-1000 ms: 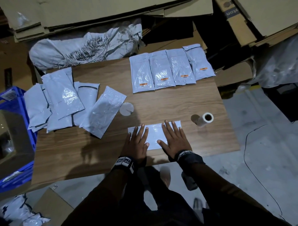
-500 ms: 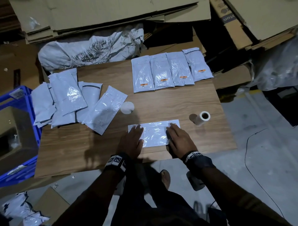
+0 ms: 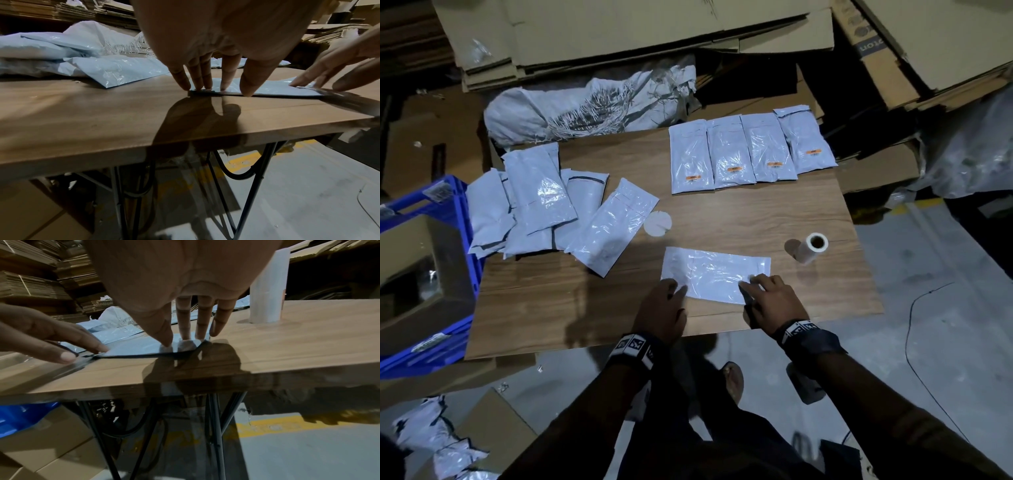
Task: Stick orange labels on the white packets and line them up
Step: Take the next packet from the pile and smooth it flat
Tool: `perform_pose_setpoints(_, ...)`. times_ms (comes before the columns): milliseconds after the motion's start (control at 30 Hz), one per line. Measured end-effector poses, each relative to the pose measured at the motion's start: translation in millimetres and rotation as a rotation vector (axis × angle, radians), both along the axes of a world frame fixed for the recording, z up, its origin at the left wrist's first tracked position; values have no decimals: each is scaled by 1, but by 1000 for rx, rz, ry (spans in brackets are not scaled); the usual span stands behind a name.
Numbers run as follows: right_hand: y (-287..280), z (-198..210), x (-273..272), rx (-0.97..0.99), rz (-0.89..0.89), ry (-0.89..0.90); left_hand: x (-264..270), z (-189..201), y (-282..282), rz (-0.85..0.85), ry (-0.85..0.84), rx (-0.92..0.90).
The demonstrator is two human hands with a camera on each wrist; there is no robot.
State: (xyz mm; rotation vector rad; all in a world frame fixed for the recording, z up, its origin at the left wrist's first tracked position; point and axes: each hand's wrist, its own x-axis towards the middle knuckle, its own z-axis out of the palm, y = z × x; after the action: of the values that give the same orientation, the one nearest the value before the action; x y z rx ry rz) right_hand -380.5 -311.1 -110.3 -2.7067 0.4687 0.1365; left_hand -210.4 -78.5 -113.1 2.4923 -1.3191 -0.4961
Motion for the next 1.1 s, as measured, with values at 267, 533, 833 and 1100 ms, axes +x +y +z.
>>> perform_pose_setpoints(267,19,6,-13,32,117,-47,30,2,-39,-45,-4,37)
perform_pose_setpoints(533,10,-1,2,99,73,-10,-6,12,-35,-93,124,-166)
perform_pose_setpoints(833,25,-6,17,147,50,55,-24,-1,-33,-67,109,-133)
perform_pose_setpoints(1100,19,7,22,332,-14,-41,17,2,-40,-134,2,-30)
